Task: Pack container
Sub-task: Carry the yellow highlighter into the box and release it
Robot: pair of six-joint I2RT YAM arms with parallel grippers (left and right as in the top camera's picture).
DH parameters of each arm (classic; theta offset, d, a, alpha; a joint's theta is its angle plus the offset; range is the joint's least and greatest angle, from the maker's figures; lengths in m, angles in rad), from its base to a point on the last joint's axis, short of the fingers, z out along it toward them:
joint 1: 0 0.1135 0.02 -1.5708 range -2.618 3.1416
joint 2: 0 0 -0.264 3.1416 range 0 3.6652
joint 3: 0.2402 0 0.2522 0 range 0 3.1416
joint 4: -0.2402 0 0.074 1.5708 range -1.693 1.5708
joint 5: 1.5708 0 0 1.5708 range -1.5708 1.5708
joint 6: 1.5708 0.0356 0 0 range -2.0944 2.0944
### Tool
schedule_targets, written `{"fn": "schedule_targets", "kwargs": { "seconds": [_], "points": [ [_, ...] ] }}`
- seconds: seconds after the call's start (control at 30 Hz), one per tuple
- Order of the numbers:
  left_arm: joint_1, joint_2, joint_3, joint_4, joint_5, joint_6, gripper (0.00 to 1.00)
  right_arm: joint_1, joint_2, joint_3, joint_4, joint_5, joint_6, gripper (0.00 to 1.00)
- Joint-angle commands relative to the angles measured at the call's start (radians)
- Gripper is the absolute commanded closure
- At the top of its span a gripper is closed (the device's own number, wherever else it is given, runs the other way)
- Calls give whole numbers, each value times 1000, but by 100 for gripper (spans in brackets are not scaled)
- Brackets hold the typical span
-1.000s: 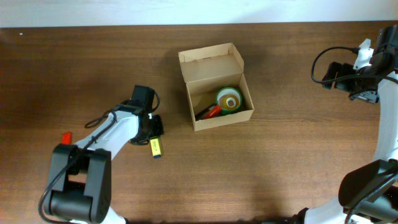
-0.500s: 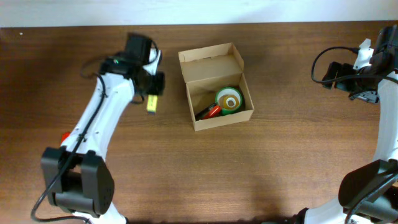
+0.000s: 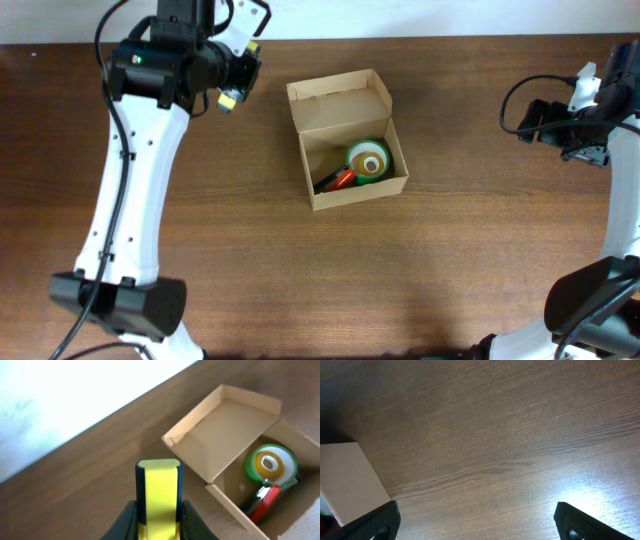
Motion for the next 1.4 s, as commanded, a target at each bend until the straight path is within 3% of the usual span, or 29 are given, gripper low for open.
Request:
{"fn": "schedule_targets", "kwargs": {
  "seconds": [0.0, 0.27, 0.67, 0.97, 1.37],
  "points": [
    [-36, 111, 87, -70, 47, 110, 98, -4, 6, -3, 3, -24, 9, 1],
    [-198, 343, 318, -236, -71, 239, 99, -4, 6, -3, 2, -24, 9, 1],
    [-350, 422, 333, -248, -69, 373, 99, -4, 6, -3, -4, -24, 9, 1],
    [-440, 496, 333, -247, -40, 376, 99, -4, 6, -3, -6, -24, 9, 1],
    [-442, 565, 235, -225, -13, 353, 99, -4, 6, -3, -8, -24, 9, 1]
  ]
}}
